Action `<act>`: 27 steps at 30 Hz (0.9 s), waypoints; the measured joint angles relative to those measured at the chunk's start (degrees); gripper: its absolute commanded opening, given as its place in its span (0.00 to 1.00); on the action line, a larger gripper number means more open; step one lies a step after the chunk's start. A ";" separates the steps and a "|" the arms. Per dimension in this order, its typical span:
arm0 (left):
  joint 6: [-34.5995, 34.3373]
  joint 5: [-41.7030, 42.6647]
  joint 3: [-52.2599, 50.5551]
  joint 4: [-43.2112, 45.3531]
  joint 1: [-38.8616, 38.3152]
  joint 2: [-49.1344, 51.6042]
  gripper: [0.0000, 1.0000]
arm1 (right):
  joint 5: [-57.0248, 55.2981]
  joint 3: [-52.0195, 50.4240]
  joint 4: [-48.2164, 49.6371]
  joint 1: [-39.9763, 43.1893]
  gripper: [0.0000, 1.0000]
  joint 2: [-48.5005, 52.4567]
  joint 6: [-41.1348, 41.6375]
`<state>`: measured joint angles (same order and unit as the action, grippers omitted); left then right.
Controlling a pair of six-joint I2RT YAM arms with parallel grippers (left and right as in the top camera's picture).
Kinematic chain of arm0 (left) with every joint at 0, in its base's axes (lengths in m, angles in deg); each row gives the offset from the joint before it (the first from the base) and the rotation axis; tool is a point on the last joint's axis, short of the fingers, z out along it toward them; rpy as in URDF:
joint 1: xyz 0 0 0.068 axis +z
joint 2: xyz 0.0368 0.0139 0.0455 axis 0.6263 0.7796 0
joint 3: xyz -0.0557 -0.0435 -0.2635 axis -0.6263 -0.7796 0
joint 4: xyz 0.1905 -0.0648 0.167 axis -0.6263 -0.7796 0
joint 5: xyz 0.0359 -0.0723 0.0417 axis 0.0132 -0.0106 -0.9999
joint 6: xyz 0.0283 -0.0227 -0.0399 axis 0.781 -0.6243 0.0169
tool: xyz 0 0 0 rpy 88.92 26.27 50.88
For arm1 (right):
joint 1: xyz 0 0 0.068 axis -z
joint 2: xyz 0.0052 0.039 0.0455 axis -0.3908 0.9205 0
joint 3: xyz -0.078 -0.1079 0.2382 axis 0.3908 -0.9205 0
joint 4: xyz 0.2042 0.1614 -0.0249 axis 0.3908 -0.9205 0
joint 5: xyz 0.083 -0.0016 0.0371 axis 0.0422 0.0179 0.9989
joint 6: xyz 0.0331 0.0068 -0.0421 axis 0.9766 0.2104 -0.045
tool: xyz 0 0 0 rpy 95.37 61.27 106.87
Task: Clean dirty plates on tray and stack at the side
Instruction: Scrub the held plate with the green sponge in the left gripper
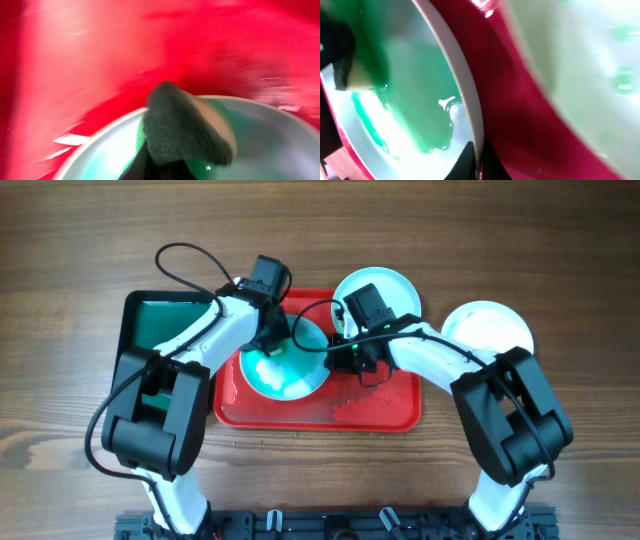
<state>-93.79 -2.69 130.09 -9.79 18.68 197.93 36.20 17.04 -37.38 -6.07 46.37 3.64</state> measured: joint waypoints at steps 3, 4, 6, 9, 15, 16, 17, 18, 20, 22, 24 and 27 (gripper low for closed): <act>3.10 9.60 -0.07 3.61 -0.22 0.33 0.04 | -0.09 0.00 -0.11 0.52 0.04 0.00 0.39; 4.35 13.09 -0.07 3.82 -0.83 0.50 0.04 | -0.11 0.00 -0.11 0.52 0.04 0.00 0.37; 7.21 18.71 -0.09 2.01 -2.95 0.76 0.04 | -0.11 0.00 -0.13 0.52 0.04 0.00 0.33; 12.37 23.45 -0.09 -3.67 -5.95 0.85 0.04 | -0.07 0.00 -0.20 0.46 0.04 0.00 -0.07; 23.65 27.58 -0.02 -13.97 -6.97 1.07 0.04 | 0.98 0.00 -1.20 -0.13 0.04 0.00 -0.74; 25.33 27.56 -0.07 -16.09 -6.97 1.07 0.04 | 1.05 0.00 -1.20 -0.22 0.04 0.00 -0.94; 26.88 27.15 -0.11 -18.03 -6.84 1.07 0.04 | 1.16 0.00 -1.20 -0.37 0.04 0.00 -1.01; 27.52 26.36 -0.09 -18.93 -6.64 1.07 0.04 | 1.20 0.00 -1.20 -0.48 0.04 0.00 -1.14; 27.69 23.58 -0.09 -20.31 -5.99 1.07 0.04 | 1.25 0.00 -1.14 -0.55 0.04 0.00 -1.14; 25.73 19.58 -0.09 -21.20 -5.03 1.07 0.04 | 1.27 0.00 -0.79 -0.61 0.04 0.00 -1.11; 21.24 14.67 0.00 -22.05 -3.54 0.85 0.04 | 1.25 0.00 -0.50 -0.74 0.04 0.00 -1.09; 12.41 4.26 0.09 -22.08 -0.44 0.20 0.04 | 1.25 0.00 -0.33 -0.79 0.04 0.00 -0.94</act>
<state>-81.38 1.57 130.17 -31.86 18.24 198.13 37.45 17.04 -37.71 -6.86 46.37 2.70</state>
